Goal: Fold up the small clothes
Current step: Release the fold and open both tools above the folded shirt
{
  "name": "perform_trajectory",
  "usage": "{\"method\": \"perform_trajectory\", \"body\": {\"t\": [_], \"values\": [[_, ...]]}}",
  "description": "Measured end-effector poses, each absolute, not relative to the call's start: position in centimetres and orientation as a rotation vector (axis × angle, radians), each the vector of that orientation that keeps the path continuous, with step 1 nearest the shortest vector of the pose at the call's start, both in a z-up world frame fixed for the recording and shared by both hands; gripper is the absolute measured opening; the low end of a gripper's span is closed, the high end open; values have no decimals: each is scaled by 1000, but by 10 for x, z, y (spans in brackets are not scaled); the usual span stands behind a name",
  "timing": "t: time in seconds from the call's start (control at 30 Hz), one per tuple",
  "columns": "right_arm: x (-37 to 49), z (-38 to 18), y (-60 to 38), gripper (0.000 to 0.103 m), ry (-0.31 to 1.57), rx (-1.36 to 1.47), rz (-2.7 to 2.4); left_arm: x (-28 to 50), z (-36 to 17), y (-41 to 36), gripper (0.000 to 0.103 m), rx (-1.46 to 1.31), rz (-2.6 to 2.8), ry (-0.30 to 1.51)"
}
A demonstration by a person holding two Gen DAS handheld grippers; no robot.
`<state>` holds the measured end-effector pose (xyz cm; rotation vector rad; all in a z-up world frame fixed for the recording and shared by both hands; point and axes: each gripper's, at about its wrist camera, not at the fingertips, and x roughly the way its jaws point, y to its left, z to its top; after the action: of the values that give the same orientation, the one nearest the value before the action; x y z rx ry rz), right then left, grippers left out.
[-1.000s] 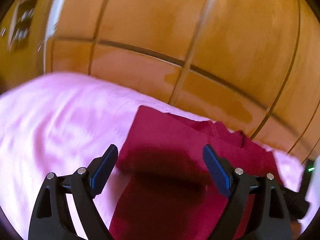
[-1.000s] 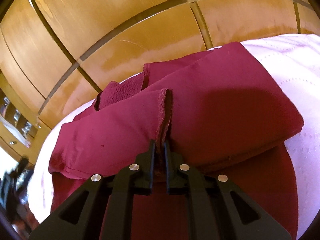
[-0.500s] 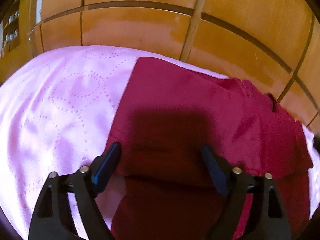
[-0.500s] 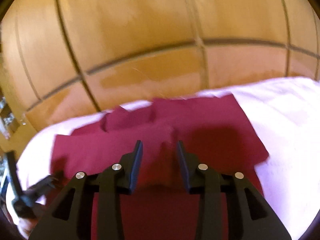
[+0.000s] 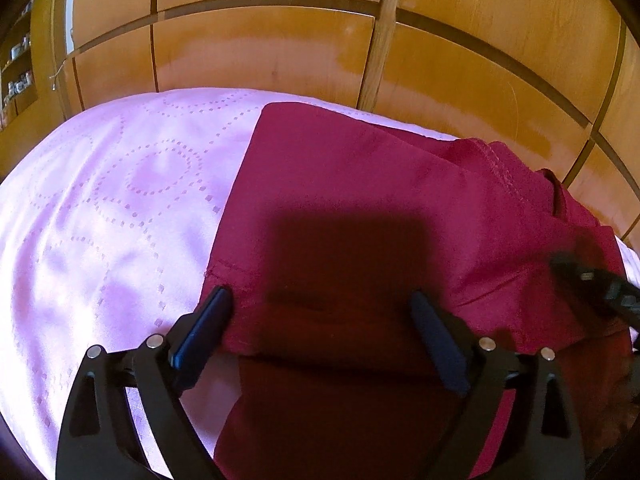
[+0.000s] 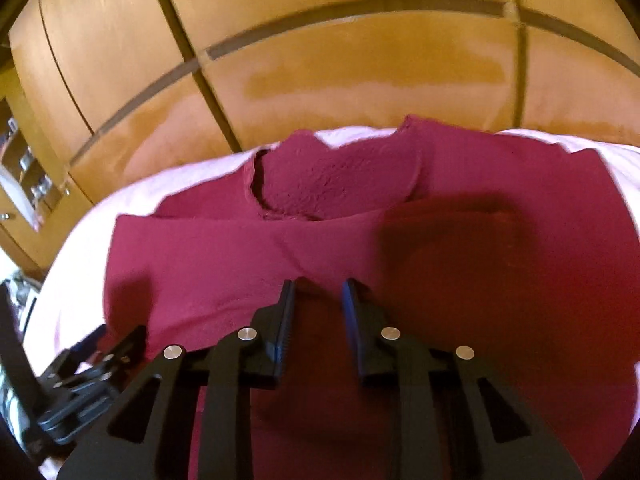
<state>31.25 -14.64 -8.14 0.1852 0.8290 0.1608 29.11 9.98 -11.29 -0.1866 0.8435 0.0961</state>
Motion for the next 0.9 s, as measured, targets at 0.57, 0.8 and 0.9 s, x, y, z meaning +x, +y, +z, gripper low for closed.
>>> {"method": "perform_trajectory", "body": {"t": [0.57,0.8,0.9], "values": [[294,-97,-196,53,792,137,-33,273,-102,105,95,-230,69,808],[291,-94,-195,63,784,154,-15,214,-106,121,101,-309,81,889],[274,-84,-193,68,782,174,-22,182,-103,124,101,-294,60,864]]}}
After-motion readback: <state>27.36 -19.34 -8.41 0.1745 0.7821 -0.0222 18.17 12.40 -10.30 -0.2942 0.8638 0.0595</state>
